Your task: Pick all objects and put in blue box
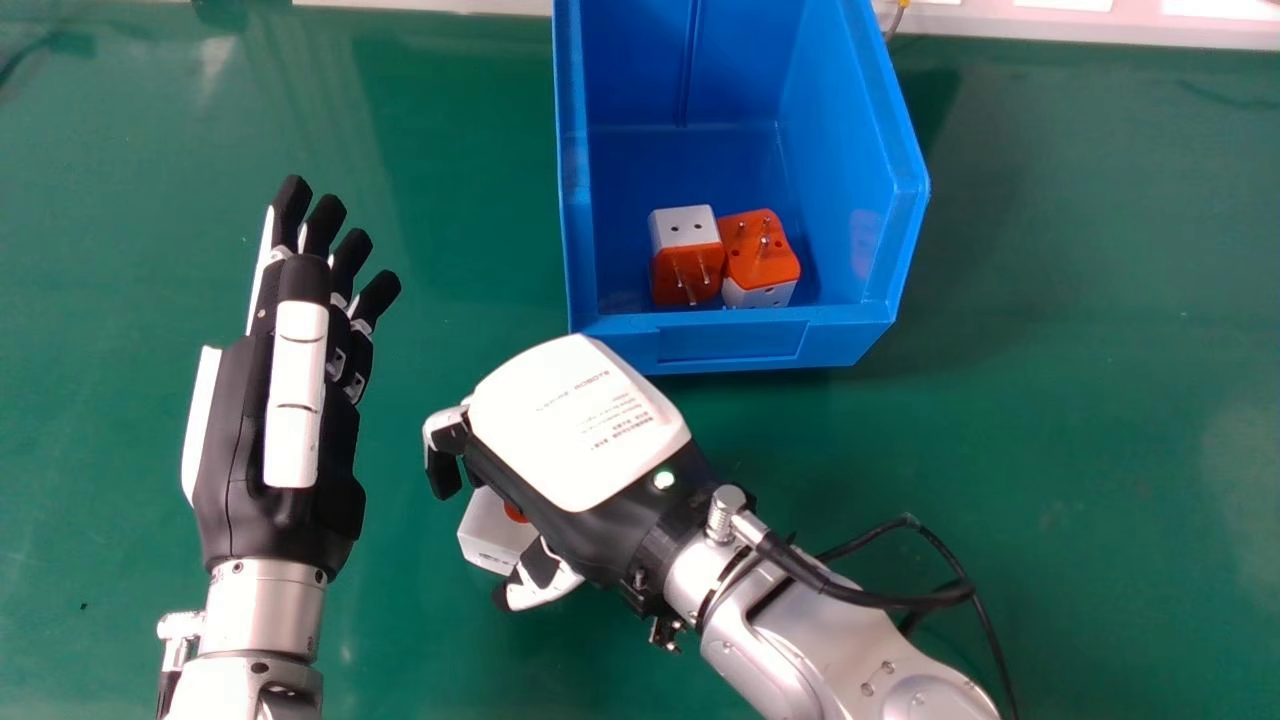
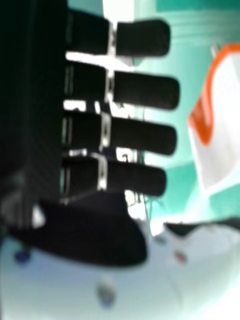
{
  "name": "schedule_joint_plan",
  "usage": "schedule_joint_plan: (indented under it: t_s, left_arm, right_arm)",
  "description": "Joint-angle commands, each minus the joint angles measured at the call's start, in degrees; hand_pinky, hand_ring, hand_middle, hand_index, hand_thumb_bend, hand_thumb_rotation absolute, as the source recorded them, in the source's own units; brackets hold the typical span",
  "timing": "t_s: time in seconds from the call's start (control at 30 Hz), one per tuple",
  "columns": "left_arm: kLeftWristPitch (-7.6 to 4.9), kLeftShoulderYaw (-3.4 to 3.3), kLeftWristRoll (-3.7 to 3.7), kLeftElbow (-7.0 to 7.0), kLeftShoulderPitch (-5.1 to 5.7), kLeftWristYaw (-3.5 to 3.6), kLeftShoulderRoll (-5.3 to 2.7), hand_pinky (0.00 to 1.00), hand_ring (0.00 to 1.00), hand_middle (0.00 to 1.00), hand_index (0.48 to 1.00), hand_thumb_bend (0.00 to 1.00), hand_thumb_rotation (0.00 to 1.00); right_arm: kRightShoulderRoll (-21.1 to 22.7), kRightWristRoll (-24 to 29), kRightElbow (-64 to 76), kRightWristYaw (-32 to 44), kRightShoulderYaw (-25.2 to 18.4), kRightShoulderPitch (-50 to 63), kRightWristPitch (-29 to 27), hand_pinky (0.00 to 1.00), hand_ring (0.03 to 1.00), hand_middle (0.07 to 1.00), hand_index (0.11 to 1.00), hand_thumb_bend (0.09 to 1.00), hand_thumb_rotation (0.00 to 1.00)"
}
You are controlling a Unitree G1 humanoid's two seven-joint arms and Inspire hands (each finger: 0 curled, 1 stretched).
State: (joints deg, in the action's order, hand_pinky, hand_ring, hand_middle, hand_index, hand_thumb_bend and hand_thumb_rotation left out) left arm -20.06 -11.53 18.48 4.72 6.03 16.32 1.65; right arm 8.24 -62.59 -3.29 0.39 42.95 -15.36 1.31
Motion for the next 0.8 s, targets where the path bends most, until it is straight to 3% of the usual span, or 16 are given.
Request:
schedule_joint_plan:
  t_s: [0.0,0.13,0.2,0.3,0.4,0.53,0.67,0.77]
  left_arm:
    - [-0.98,0.08,0.08,-0.57,-0.64,0.43,0.33,0.93,0.97,0.99,0.982,0.69,0.81]
    - [-0.81,-0.02,0.6,-0.57,-0.72,0.54,0.22,0.93,0.97,0.99,0.982,0.69,0.81]
    - [-1.13,0.0,0.0,-0.52,-0.66,0.33,0.36,0.93,0.97,0.99,0.982,0.69,0.81]
    - [-1.29,-0.01,-0.1,-0.36,-0.73,0.49,0.51,0.93,0.97,0.99,0.981,0.69,0.81]
    - [-1.3,-0.02,0.15,-0.45,-0.68,0.62,0.48,0.93,0.97,0.99,0.981,0.69,0.81]
    - [-1.15,-0.07,0.66,-0.45,-0.7,0.94,0.47,0.93,0.97,0.99,0.98,0.69,0.81]
    - [-1.32,-0.21,0.32,-0.27,-0.82,0.77,0.48,0.93,0.97,0.99,0.981,0.69,0.81]
    - [-1.23,-0.2,-0.12,-0.53,-0.73,0.44,0.49,0.93,0.97,0.99,0.982,0.69,0.81]
  right_arm:
    - [-0.72,0.41,0.23,-1.72,-0.34,-0.87,-0.97,0.32,0.431,0.506,0.517,0.555,0.01]
    - [-0.96,0.76,-0.03,-2.29,-0.59,-0.82,-1.42,0.31,0.416,0.492,0.512,0.55,0.01]
    - [-0.95,0.42,-0.22,-3.12,-0.55,-0.92,-1.64,0.31,0.416,0.492,0.512,0.55,0.01]
    - [-1.06,0.16,-0.43,-4.31,-0.58,-1.25,-1.8,0.3,0.406,0.481,0.508,0.546,0.0]
    - [-1.62,0.32,-0.53,-5.74,-0.98,-1.5,-1.63,0.3,0.406,0.481,0.508,0.546,0.0]
    - [-0.94,-4.41,0.32,-4.98,-0.02,-2.26,0.84,0.3,0.403,0.481,0.508,0.54,0.0]
    - [-0.08,-10.73,2.77,3.6,1.65,-3.15,4.64,0.3,0.401,0.485,0.509,0.536,0.0]
    - [-0.43,-11.96,4.59,11.08,1.83,-3.23,6.45,0.31,0.405,0.492,0.508,0.531,0.0]
